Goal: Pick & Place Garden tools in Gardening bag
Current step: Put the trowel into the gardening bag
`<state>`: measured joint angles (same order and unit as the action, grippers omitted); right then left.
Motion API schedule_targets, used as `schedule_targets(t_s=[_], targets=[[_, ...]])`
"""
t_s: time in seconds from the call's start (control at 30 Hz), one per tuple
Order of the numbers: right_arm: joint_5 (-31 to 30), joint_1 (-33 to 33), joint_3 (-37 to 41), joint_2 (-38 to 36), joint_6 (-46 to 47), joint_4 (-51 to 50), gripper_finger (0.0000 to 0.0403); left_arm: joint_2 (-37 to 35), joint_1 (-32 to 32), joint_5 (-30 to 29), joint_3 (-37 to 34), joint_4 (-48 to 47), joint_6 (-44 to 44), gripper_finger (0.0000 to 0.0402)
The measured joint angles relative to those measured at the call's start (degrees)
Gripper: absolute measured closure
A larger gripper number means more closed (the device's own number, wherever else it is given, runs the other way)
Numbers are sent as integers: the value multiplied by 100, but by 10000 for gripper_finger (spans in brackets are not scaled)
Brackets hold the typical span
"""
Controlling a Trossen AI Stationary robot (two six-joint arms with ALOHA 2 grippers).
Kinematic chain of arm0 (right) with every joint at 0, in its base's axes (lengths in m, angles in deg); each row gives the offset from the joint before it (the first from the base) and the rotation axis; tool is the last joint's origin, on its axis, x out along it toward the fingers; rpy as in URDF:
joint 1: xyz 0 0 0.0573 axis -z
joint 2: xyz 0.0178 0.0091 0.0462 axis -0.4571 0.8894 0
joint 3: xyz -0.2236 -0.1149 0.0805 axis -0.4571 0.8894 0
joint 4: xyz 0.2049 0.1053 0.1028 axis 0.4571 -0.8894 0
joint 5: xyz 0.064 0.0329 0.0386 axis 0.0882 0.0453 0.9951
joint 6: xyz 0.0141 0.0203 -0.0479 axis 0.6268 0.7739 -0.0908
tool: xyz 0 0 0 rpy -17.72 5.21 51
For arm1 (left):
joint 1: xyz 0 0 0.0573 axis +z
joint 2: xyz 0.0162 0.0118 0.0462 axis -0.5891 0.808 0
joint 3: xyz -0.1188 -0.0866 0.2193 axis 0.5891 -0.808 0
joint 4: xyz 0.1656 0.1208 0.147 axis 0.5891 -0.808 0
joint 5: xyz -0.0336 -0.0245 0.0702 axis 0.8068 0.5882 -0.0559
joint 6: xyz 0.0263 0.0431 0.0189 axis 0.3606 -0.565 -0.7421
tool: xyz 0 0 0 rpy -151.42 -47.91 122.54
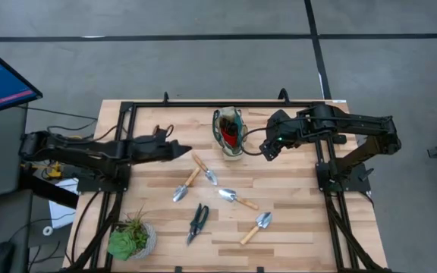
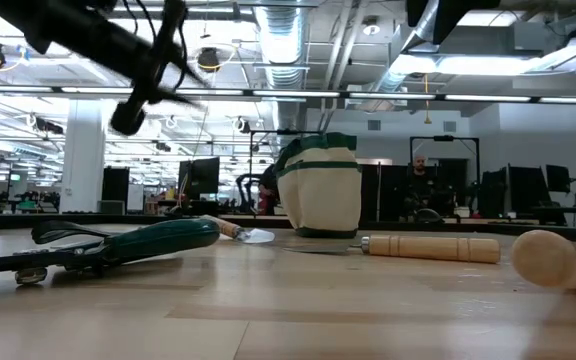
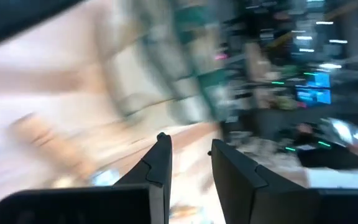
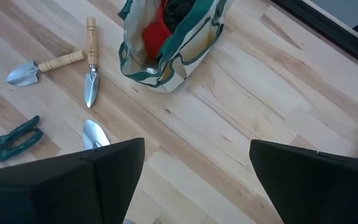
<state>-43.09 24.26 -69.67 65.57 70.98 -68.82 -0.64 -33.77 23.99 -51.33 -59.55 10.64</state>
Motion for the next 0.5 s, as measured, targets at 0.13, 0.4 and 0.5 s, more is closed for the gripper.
schedule_targets(t_s=[0.13, 0.4, 0.5], targets=[[4, 0, 0, 0, 25, 11, 120, 255, 0, 8, -7, -570, 624, 329], [2, 0, 0, 0, 51, 11, 120, 1057, -11, 368, -7, -674, 1531, 329], [0, 0, 0, 0, 17, 9, 120, 1279, -11, 412, -7, -652, 1792, 329]])
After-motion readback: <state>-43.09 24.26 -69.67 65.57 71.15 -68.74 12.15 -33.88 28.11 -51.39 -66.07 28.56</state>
